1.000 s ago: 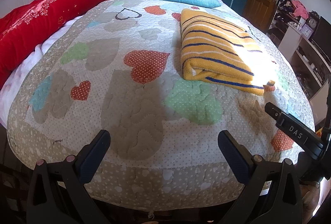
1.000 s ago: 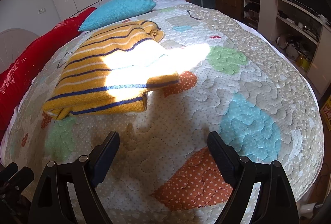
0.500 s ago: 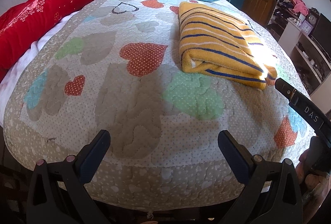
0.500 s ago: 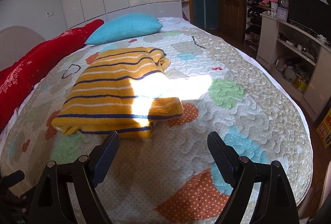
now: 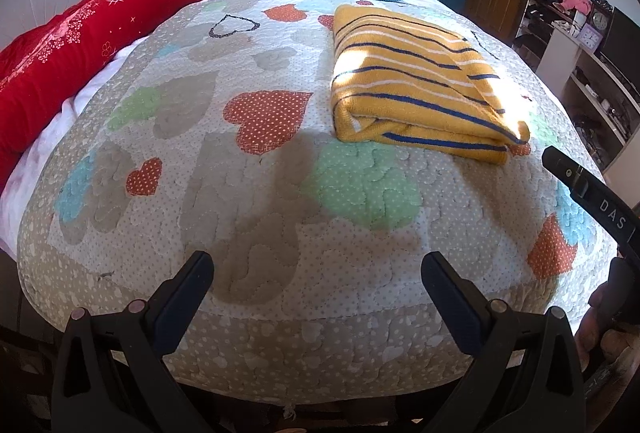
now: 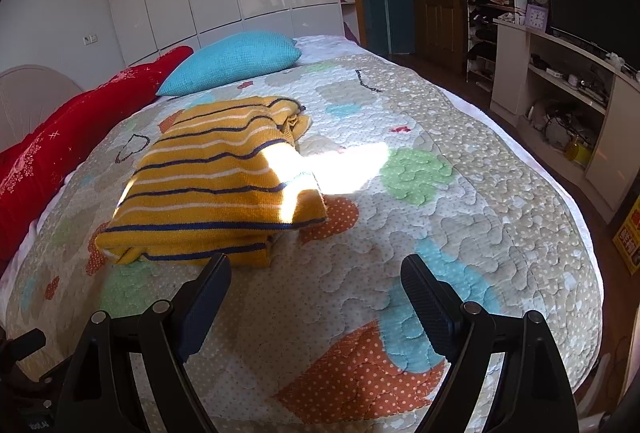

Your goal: Fold small clothes

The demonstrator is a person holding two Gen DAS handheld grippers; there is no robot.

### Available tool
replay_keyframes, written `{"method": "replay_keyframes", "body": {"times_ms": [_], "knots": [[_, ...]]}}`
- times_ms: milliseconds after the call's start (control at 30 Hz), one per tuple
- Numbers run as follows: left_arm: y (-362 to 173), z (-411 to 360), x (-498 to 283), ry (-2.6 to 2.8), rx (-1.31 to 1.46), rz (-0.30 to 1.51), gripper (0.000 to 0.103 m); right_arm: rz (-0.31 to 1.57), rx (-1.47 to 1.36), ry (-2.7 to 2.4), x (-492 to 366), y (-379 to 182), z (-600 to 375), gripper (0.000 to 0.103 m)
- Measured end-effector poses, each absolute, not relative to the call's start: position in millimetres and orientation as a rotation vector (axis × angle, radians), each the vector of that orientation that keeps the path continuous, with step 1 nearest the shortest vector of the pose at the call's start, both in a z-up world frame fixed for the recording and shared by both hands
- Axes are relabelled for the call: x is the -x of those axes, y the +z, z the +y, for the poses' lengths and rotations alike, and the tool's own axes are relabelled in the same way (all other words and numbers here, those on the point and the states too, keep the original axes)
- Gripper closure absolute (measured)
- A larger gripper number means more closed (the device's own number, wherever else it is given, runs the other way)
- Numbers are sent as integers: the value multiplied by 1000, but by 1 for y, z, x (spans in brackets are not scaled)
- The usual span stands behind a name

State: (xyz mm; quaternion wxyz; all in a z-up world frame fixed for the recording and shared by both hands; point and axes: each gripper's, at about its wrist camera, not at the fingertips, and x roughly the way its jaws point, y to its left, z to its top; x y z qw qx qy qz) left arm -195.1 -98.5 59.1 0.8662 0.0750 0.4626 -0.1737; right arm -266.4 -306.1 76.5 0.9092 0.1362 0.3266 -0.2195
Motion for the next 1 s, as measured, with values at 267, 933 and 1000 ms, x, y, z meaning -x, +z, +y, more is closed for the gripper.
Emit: {"method": "replay_keyframes", "body": {"times_ms": [267,933,1000], "knots": [[49,-101,186,-357,-165,995,0,681,-274,-460,262,69,-306,13],[22,-104,159,-379,-144,1033,0,738,-160,-428,214,62,-290,13],[22,-104,159,-380,-146,1034,0,746,-162,-427,213,60,-290,13]]}}
